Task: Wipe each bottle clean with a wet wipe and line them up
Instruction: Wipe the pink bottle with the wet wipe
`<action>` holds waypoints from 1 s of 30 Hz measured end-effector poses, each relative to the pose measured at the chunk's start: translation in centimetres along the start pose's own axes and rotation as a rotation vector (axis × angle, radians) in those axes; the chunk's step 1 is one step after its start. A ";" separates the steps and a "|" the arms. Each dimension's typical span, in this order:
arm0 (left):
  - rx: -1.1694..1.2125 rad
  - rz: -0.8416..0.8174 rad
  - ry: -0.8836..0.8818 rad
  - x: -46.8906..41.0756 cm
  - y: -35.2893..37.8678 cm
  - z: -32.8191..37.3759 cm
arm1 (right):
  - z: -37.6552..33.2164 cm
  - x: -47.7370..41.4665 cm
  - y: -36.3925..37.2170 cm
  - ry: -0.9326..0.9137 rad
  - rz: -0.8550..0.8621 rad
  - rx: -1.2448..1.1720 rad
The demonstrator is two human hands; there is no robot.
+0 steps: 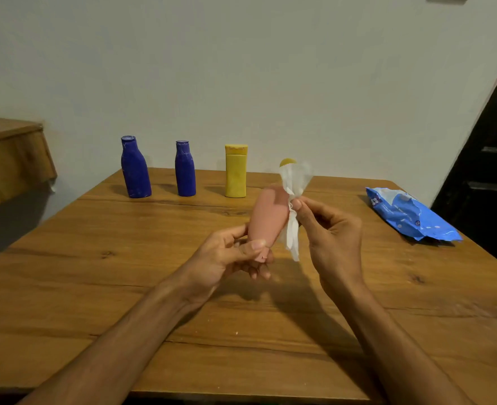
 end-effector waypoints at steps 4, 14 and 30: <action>0.121 -0.014 -0.012 0.0 0.2 0.1 | -0.2 0.3 1.0 0.055 -0.124 -0.108; 0.365 0.088 -0.042 -0.3 0.2 -0.1 | -0.5 1.3 2.3 -0.049 -0.305 0.061; 0.576 0.199 -0.153 -0.2 -0.7 -0.6 | -0.1 0.5 0.5 -0.037 -0.126 0.139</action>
Point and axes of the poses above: each hand's wrist, its own x-axis away from the middle knuckle, its own y-axis out of the palm, z = x × y, the point moved 7 cm from there along -x, towards the middle knuckle, and after that the axes turned 5 degrees about -y, right-handed, at the moved point
